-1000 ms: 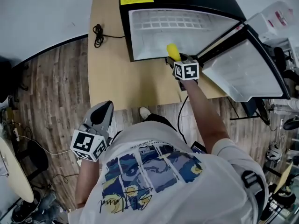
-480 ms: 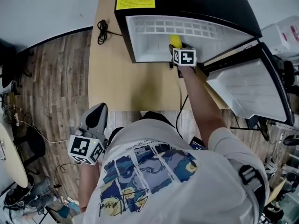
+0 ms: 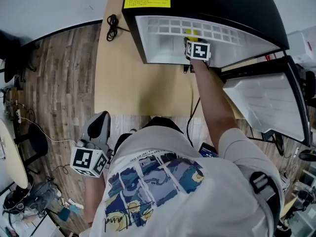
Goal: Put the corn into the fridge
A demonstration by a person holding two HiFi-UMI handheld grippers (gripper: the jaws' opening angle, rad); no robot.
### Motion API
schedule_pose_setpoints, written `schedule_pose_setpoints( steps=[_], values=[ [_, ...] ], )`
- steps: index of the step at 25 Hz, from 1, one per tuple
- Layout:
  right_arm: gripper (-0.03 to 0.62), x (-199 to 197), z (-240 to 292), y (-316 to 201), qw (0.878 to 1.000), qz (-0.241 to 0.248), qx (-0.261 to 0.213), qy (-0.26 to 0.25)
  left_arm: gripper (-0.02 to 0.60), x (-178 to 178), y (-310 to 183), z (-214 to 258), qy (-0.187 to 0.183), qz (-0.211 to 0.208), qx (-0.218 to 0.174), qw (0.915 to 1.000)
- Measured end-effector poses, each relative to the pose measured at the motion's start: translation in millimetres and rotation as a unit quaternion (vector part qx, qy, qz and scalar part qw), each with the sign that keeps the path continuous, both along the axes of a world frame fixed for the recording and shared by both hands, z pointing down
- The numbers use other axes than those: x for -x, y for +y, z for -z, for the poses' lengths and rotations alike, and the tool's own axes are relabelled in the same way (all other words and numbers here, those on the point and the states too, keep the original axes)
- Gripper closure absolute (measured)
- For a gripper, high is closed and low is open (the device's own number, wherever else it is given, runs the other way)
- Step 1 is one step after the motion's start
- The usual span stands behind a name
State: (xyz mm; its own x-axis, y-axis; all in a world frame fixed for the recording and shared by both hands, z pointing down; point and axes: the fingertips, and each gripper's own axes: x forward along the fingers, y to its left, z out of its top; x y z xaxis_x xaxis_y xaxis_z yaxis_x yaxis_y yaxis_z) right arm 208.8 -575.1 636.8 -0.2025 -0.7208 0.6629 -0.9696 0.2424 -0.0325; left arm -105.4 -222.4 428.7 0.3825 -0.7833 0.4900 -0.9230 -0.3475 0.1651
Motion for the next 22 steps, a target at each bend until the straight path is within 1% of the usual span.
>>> schedule_pose_setpoints(
  steps=[9, 14, 22],
  values=[
    [0.341, 2, -9, -17, 1.000, -0.014, 0.004, 0.017, 0.572, 7, -1, -3, -0.006, 0.018, 0.007, 0.9998],
    [0.341, 3, -9, -17, 0.999, -0.017, 0.003, 0.029, 0.572, 9, -5, -1, -0.008, 0.019, 0.008, 0.9997],
    [0.341, 3, -9, -16, 0.999, -0.017, -0.005, 0.031, 0.572, 7, -10, 0, -0.009, 0.015, 0.004, 0.9998]
  ],
)
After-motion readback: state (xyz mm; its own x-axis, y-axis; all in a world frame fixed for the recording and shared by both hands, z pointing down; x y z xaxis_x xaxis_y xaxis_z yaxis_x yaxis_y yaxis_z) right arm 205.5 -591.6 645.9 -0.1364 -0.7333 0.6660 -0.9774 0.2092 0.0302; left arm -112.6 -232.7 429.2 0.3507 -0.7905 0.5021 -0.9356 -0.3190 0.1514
